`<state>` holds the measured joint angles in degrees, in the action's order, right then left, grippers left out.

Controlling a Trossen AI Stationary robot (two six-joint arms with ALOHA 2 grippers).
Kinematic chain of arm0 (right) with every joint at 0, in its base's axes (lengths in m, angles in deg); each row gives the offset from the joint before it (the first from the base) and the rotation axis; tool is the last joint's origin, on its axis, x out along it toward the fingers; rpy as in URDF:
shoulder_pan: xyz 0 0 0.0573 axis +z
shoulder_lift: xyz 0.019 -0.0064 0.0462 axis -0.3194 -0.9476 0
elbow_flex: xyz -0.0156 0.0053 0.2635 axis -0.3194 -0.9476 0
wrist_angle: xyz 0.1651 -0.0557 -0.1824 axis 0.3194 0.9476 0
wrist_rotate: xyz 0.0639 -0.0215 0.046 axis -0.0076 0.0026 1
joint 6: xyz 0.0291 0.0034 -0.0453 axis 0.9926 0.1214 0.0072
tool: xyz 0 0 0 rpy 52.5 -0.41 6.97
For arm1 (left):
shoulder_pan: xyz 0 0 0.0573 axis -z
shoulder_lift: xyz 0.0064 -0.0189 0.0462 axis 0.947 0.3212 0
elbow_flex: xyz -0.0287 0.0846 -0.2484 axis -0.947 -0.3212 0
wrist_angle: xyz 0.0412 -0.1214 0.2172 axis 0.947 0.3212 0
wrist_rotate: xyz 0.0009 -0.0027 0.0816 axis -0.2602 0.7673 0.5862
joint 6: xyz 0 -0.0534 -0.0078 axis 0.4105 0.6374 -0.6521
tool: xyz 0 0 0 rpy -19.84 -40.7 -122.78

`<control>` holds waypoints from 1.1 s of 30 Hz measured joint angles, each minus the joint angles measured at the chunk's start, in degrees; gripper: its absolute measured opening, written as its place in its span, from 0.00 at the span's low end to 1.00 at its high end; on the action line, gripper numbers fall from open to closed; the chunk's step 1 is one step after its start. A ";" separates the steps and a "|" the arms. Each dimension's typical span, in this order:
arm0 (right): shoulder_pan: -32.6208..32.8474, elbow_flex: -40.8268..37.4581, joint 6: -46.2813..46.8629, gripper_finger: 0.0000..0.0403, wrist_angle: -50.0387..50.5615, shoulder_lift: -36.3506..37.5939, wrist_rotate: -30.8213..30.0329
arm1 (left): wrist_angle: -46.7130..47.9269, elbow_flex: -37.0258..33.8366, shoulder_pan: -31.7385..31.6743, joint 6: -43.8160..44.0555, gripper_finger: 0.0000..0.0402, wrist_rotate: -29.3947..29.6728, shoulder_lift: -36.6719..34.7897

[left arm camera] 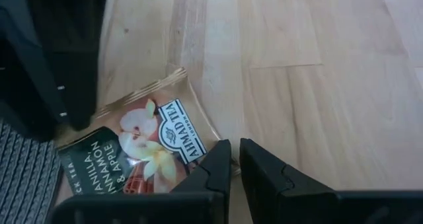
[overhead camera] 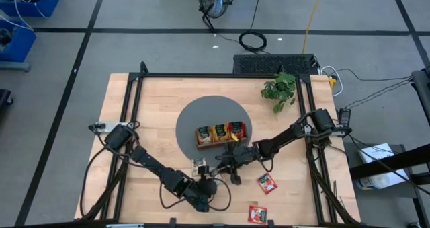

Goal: Pick & Place Tea
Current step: Put the right brown tea bag into the left section of the wooden organizer

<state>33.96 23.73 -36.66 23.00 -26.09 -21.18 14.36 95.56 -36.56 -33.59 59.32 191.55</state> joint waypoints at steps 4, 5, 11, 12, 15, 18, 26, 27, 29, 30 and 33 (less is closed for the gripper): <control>-0.71 0.00 -0.09 0.24 0.23 0.00 -3.07 | 0.28 -0.02 0.08 0.41 0.10 -0.36 0.00; -0.91 0.00 -0.04 0.25 0.50 0.00 -3.03 | 0.32 -0.02 0.10 0.43 0.10 -0.38 0.00; -1.26 0.00 2.60 0.30 3.45 0.00 -1.16 | 0.54 -0.07 0.10 0.21 0.10 -0.46 0.04; -1.39 0.00 2.91 0.30 4.42 0.00 -1.08 | 0.56 -0.07 0.10 0.19 0.10 -0.46 0.04; -1.62 0.04 3.90 0.32 6.05 0.09 -0.92 | 0.58 -0.09 0.10 0.17 0.10 -0.50 0.07; -1.62 0.02 4.09 0.32 5.71 0.09 -0.07 | 0.58 -0.11 0.10 0.16 0.10 -0.50 0.09; -1.00 0.00 4.11 0.31 5.55 0.09 3.01 | 0.58 -0.12 0.10 0.17 0.10 -0.48 0.11; -0.96 0.00 4.11 0.31 5.51 0.09 3.33 | 0.58 -0.13 0.08 0.17 0.10 -0.48 0.11; -0.65 0.00 3.87 0.30 5.37 0.07 3.34 | 0.58 -0.13 -0.03 0.17 0.10 -0.55 0.11; -0.39 0.00 3.38 0.29 5.28 0.07 3.38 | 0.58 -0.13 -0.03 0.17 0.10 -0.55 0.11; 0.21 -0.02 1.90 0.28 5.07 0.04 3.38 | 0.56 -0.15 -0.03 0.15 0.10 -0.53 0.11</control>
<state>34.17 23.71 -34.76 28.08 -26.05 -17.80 14.92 95.41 -36.59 -33.45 58.79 191.66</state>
